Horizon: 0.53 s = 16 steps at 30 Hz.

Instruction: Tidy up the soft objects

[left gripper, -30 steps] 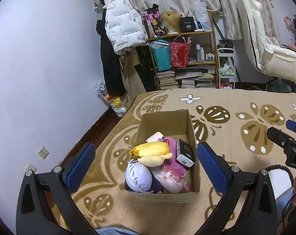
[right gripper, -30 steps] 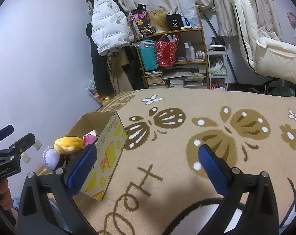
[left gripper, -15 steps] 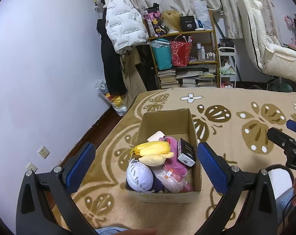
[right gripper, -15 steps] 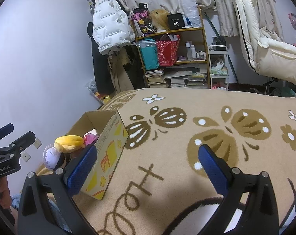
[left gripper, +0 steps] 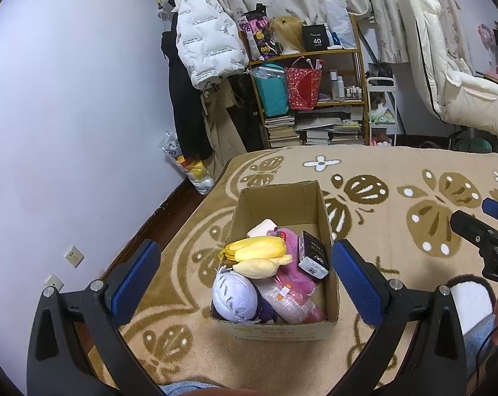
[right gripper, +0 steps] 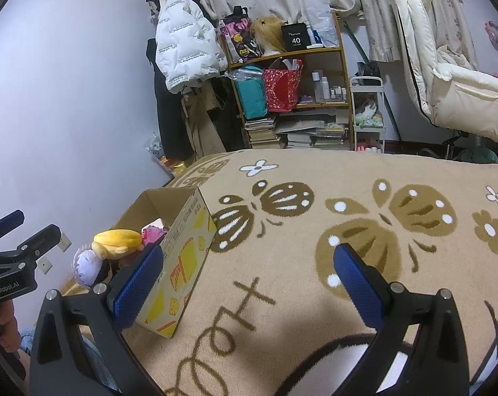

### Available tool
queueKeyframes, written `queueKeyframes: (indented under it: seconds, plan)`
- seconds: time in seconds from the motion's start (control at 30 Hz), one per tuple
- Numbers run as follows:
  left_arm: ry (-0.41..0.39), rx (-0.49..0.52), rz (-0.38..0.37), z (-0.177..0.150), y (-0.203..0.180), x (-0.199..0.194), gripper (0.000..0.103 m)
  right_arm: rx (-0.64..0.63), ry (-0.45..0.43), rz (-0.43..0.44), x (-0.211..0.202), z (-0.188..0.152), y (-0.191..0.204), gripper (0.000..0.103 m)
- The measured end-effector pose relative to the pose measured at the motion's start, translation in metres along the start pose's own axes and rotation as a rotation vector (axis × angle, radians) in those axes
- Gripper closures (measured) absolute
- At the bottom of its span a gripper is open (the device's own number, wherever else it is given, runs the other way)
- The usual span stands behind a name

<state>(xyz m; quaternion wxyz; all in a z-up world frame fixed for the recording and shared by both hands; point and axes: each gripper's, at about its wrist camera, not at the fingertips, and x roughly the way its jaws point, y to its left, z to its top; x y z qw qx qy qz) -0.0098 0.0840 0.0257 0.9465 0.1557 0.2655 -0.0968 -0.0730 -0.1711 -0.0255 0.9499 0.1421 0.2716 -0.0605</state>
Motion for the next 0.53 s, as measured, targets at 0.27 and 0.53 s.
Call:
queueKeyframes:
  seconds: [0.27, 0.53]
  plan:
    - [0.0, 0.002, 0.0, -0.0005, -0.0007, 0.0001, 0.001, 0.002, 0.001, 0.0, -0.0003, 0.0, -0.0002, 0.0]
    - [0.001, 0.003, 0.002, -0.0002, -0.0009, -0.0001, 0.001, 0.001, -0.001, 0.0, 0.0001, 0.0001, 0.0005, 0.0]
